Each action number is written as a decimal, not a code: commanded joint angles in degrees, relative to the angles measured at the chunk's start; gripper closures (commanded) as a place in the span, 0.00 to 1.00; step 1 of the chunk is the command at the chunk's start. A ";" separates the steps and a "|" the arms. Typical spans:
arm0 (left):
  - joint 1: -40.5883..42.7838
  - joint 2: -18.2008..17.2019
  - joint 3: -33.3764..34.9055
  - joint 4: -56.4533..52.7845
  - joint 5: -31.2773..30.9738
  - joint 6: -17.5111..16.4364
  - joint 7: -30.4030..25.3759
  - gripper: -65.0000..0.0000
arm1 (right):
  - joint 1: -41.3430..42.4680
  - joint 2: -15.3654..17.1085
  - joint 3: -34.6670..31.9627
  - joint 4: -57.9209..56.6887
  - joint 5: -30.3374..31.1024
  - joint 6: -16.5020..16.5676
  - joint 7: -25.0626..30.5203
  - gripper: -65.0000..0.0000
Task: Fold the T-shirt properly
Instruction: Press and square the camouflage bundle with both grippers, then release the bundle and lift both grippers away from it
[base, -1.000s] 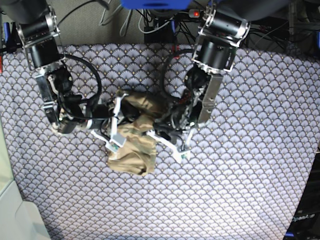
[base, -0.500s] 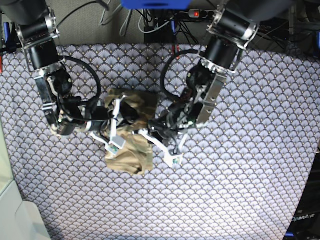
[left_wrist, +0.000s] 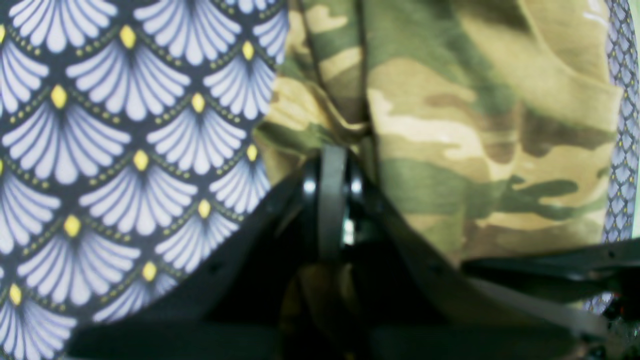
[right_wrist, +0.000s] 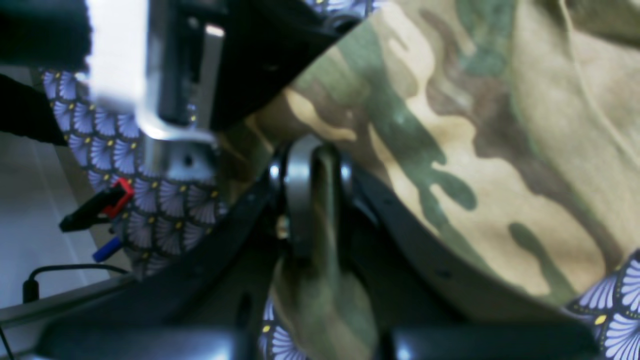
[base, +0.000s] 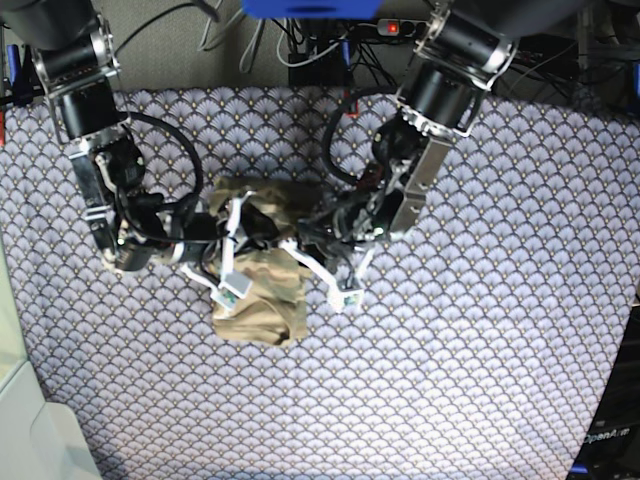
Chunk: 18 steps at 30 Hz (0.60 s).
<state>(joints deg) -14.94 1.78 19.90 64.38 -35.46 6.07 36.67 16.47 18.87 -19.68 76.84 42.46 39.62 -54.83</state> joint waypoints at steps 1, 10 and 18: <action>-1.10 0.72 -0.08 0.63 -0.80 -2.50 -0.23 0.99 | 1.33 0.16 0.39 0.74 1.10 0.38 0.89 0.91; 0.21 -1.30 -1.40 10.83 -0.80 -4.97 0.39 0.99 | 1.42 0.42 0.39 1.01 1.10 0.38 0.72 0.91; 7.86 -6.31 -11.51 22.43 -0.89 -4.97 4.17 0.99 | 1.42 0.69 0.65 4.35 1.19 0.38 -1.04 0.91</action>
<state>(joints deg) -5.63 -4.93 8.32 85.67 -35.66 1.69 42.48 16.47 19.11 -19.51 80.05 42.24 39.62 -57.21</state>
